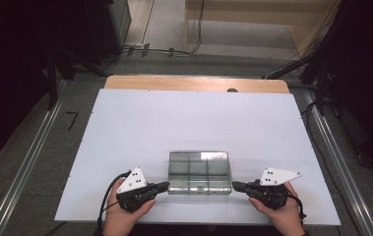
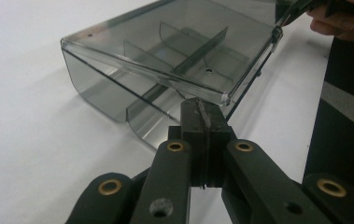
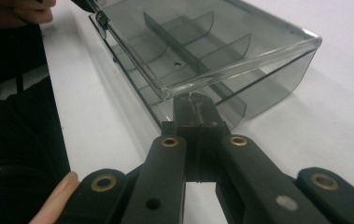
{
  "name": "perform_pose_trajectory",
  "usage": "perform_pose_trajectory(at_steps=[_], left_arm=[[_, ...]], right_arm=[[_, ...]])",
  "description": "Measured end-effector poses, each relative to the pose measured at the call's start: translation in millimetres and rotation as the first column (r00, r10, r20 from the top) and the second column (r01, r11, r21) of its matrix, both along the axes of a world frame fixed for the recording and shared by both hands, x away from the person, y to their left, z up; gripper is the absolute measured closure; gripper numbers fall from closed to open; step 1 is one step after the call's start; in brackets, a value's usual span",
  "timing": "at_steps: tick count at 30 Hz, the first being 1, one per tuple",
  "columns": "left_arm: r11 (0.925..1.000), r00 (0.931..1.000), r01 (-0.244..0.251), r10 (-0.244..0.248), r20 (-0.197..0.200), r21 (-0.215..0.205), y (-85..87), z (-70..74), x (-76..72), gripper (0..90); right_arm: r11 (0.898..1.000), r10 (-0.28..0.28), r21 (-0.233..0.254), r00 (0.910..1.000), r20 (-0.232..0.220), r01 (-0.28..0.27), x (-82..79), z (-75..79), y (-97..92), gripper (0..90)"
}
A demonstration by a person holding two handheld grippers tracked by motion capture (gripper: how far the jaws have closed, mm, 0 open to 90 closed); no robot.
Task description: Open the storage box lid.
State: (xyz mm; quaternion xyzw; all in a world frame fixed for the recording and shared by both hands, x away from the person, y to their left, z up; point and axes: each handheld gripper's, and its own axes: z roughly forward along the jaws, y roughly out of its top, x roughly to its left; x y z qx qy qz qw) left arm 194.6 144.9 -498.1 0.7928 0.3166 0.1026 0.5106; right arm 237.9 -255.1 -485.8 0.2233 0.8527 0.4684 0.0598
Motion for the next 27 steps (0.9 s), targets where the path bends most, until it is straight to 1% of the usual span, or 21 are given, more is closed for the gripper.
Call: perform_pose_trajectory(at_steps=[1, 2, 4, 5, 7, 8, 9, 10, 11, 12, 13, 14, 16, 17, 18, 19, 20, 22, 23, 24, 27], left_arm=[[0.9999, 1.0000, 0.002, -0.002, 0.009, -0.012, -0.3, 0.4, -0.2, 89.8], [0.9999, 0.9998, 0.004, -0.004, 0.021, -0.013, -0.7, 1.2, -0.8, 89.7], [0.9997, 0.9992, 0.008, -0.007, 0.040, -0.022, -1.6, 2.9, -1.6, 89.4], [0.9993, 0.9987, 0.013, -0.011, 0.050, -0.034, -1.8, 4.6, -1.9, 87.2], [0.9991, 0.9985, 0.012, -0.010, 0.055, -0.040, -2.2, 5.3, -2.1, 80.7], [0.9990, 0.9984, 0.009, -0.006, 0.056, -0.044, -2.5, 5.9, -2.9, 80.7], [0.9991, 0.9978, 0.001, 0.001, 0.067, -0.043, -2.3, 7.0, -3.6, 73.3], [0.9991, 0.9978, 0.001, 0.001, 0.067, -0.043, -2.3, 7.0, -3.6, 68.7], [0.9986, 0.9982, 0.006, -0.003, 0.060, -0.052, -2.1, 7.4, -3.0, 64.0], [0.9961, 0.9993, 0.017, -0.014, 0.034, -0.087, -1.6, 8.1, -1.7, 57.2], [0.9926, 0.9997, 0.016, -0.014, 0.018, -0.120, -1.1, 9.2, -0.4, 50.3], [0.9919, 0.9998, 0.007, -0.004, 0.021, -0.127, -1.1, 11.0, 0.2, 44.2], [0.9941, 0.9993, -0.016, 0.019, 0.033, -0.107, -2.3, 14.4, 1.9, 31.5], [0.9948, 0.9988, -0.030, 0.034, 0.036, -0.098, -2.4, 15.4, 3.1, 26.2], [0.9941, 0.9983, -0.043, 0.047, 0.034, -0.100, -1.7, 16.3, 6.3, 22.7], [0.9941, 0.9983, -0.043, 0.047, 0.034, -0.100, -1.7, 16.3, 6.3, 16.5], [0.9943, 0.9975, -0.059, 0.063, 0.033, -0.088, -1.5, 17.3, 10.0, 11.6], [0.9948, 0.9972, -0.064, 0.067, 0.033, -0.079, -1.6, 18.1, 11.7, 2.9], [0.9944, 0.9957, -0.081, 0.084, 0.039, -0.069, -1.7, 19.1, 13.0, 2.9], [0.9936, 0.9944, -0.092, 0.095, 0.046, -0.066, -1.2, 20.4, 14.4, 0.0], [0.9920, 0.9926, -0.102, 0.106, 0.058, -0.075, 0.0, 24.8, 21.0, 0.0]], right_arm=[[1.000, 0.000, 0.000, 1.0000, 0.000, 0.000, 0.0, 0.0, 0.0, 88.4], [1.000, -0.003, 0.006, 0.9999, 0.013, 0.003, -0.4, 2.7, 0.5, 88.4], [1.000, -0.010, 0.009, 0.9997, 0.022, 0.010, -0.7, 5.1, 1.2, 88.4], [1.000, -0.015, 0.013, 0.9996, 0.024, 0.015, -1.1, 6.6, 1.4, 88.4], [1.000, -0.025, 0.019, 0.9991, 0.033, 0.024, -1.6, 9.6, 2.2, 88.4], [1.000, -0.025, 0.019, 0.9991, 0.033, 0.024, -1.6, 9.6, 2.2, 88.4], [0.999, -0.028, 0.022, 0.9987, 0.042, 0.027, -2.1, 12.9, 2.8, 88.4], [0.999, -0.030, 0.021, 0.9983, 0.050, 0.029, -2.2, 14.4, 3.4, 88.4], [0.999, -0.033, 0.024, 0.9981, 0.052, 0.031, -1.9, 15.9, 3.7, 88.4], [0.999, -0.035, 0.030, 0.9980, 0.053, 0.034, -1.5, 17.4, 3.7, 88.4], [0.999, -0.037, 0.038, 0.9978, 0.056, 0.034, -0.6, 18.6, 3.5, 88.4], [0.998, -0.040, 0.043, 0.9977, 0.054, 0.038, 0.2, 20.0, 3.4, 88.5], [0.998, -0.052, 0.049, 0.9971, 0.056, 0.049, 2.0, 23.0, 4.1, 88.4], [0.997, -0.059, 0.051, 0.9965, 0.058, 0.056, 3.1, 24.7, 4.5, 88.4], [0.996, -0.070, 0.053, 0.9959, 0.059, 0.066, 4.0, 26.7, 5.0, 88.5], [0.996, -0.070, 0.053, 0.9959, 0.059, 0.066, 4.0, 26.7, 5.0, 88.5], [0.996, -0.082, 0.051, 0.9944, 0.066, 0.079, 5.9, 30.7, 6.8, 88.5], [0.995, -0.085, 0.050, 0.9941, 0.068, 0.082, 7.1, 32.6, 7.5, 88.5], [0.995, -0.085, 0.052, 0.9940, 0.068, 0.082, 8.4, 34.4, 8.3, 88.5], [0.995, -0.083, 0.055, 0.9943, 0.067, 0.079, 10.0, 36.1, 9.0, 88.5], [0.995, -0.075, 0.063, 0.9945, 0.072, 0.071, 15.4, 42.1, 13.1, 88.4]])
